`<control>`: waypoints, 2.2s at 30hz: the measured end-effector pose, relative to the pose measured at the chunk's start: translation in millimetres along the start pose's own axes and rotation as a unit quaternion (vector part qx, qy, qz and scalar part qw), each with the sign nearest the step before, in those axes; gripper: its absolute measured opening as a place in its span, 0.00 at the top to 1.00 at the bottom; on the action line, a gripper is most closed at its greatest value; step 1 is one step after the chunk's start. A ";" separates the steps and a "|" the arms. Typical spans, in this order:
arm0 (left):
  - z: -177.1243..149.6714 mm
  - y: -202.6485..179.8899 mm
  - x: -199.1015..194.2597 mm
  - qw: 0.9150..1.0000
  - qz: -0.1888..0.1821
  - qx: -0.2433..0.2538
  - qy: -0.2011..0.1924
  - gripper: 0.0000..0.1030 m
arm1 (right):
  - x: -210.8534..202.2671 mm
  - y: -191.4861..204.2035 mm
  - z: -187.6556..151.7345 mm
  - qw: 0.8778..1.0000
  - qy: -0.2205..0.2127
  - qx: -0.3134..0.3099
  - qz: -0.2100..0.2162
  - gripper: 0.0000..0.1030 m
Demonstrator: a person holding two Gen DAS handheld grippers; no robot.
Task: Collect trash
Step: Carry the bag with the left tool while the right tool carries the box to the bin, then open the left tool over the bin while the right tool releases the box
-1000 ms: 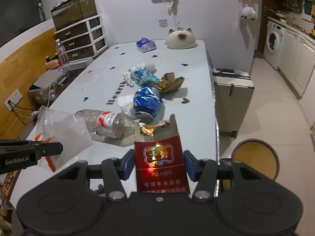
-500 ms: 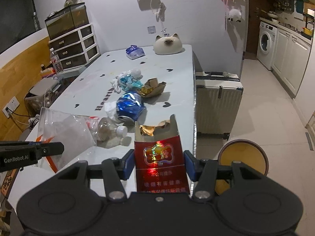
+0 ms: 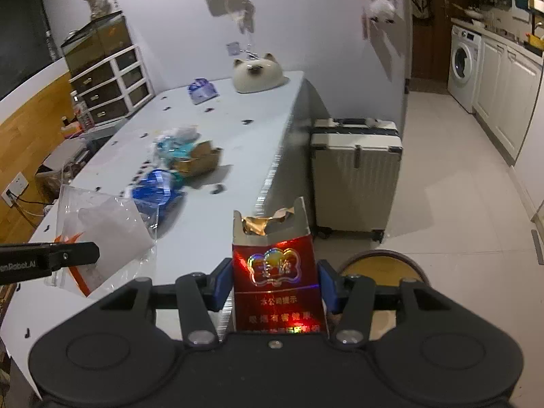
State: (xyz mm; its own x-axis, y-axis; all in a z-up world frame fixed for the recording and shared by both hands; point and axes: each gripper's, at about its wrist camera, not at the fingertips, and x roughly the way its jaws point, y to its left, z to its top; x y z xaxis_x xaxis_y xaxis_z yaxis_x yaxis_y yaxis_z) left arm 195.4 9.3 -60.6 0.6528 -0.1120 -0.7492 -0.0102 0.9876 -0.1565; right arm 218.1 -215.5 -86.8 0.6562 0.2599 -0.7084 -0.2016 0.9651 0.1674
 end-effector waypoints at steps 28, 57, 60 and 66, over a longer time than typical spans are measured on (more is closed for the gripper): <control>-7.4 -189.6 266.4 0.979 -0.084 -0.006 0.187 0.93 | 153.1 -245.8 -31.3 0.981 0.143 0.130 -0.032 0.48; -74.9 -183.3 457.8 0.960 -0.024 0.035 0.278 0.59 | 327.1 -303.0 -104.3 0.935 0.231 0.268 0.001 0.26; -75.3 -183.9 457.9 0.958 -0.021 0.039 0.284 0.56 | 324.4 -305.6 -107.3 0.935 0.236 0.264 0.000 0.26; -74.0 -182.5 450.9 0.956 -0.008 0.046 0.289 0.49 | 306.2 -309.5 -109.6 0.936 0.232 0.265 0.009 0.25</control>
State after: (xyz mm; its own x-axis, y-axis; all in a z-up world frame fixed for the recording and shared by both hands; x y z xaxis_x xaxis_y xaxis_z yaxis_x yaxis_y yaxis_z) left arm 435.6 -229.5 -417.5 0.1252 -0.1435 -0.9817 0.0816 0.9876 -0.1339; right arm 401.8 -438.1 -430.6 0.2460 0.3533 -0.9026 0.2600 0.8730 0.4126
